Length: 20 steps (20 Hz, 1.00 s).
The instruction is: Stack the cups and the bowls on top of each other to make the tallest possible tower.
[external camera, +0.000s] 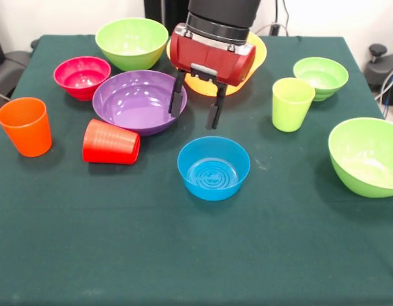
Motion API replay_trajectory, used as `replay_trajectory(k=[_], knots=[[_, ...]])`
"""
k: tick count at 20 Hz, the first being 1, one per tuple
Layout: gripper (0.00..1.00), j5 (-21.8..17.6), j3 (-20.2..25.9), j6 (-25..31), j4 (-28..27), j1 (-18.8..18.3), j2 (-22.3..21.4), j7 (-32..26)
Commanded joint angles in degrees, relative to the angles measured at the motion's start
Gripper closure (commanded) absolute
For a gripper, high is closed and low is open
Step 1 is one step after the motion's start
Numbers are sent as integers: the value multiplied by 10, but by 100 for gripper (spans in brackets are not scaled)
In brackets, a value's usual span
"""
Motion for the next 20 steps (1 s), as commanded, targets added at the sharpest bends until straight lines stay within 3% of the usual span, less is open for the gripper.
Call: replay_trajectory(k=[1,10,20], knots=[[0,-57,141,190,4,-94,-34,-181],[0,-94,177,179,14,-114,-38,-147],[0,-143,239,134,-7,-172,9,-151]])
